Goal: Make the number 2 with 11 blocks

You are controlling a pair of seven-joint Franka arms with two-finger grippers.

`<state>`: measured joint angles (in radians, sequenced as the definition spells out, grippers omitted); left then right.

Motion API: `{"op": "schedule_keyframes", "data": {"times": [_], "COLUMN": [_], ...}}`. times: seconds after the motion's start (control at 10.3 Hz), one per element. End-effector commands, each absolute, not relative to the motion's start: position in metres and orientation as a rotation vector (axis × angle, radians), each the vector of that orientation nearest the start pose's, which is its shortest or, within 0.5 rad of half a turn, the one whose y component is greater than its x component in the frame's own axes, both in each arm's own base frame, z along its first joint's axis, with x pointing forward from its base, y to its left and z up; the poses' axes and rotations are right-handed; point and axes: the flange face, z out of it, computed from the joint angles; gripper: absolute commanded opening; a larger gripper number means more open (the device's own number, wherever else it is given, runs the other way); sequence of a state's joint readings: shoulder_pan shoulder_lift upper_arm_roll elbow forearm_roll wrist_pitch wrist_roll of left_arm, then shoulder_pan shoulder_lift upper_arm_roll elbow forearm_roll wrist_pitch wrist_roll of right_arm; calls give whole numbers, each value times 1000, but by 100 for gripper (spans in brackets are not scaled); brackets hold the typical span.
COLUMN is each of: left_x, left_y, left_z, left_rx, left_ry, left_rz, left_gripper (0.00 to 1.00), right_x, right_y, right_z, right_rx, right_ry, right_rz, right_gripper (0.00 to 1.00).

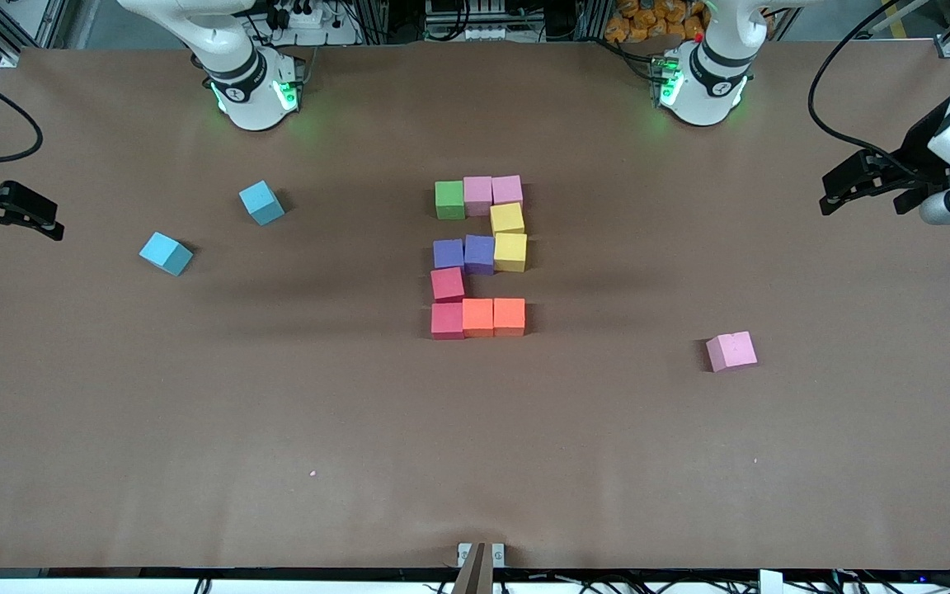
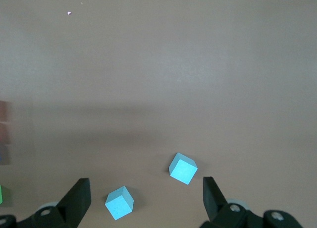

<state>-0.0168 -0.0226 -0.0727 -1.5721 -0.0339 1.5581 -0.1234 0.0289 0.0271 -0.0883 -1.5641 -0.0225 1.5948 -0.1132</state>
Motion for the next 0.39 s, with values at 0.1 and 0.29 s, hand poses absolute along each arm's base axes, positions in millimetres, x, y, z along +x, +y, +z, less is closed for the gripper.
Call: {"op": "schedule_keyframes", "data": {"times": [0.1, 0.29], "left_x": [546, 546], "left_y": [-48, -49], "left_z": [640, 640], "left_rx": [-3201, -3201], "left_ry": [-45, -42], "left_rz": [-26, -26], "left_gripper": [100, 100], "right_x": [566, 566], "right_y": [-28, -27], "right_z": [614, 615], "right_rx": [-3164, -3164], "right_ry": [-122, -125], "right_rz": [-9, -19], "right_gripper": [100, 100]}}
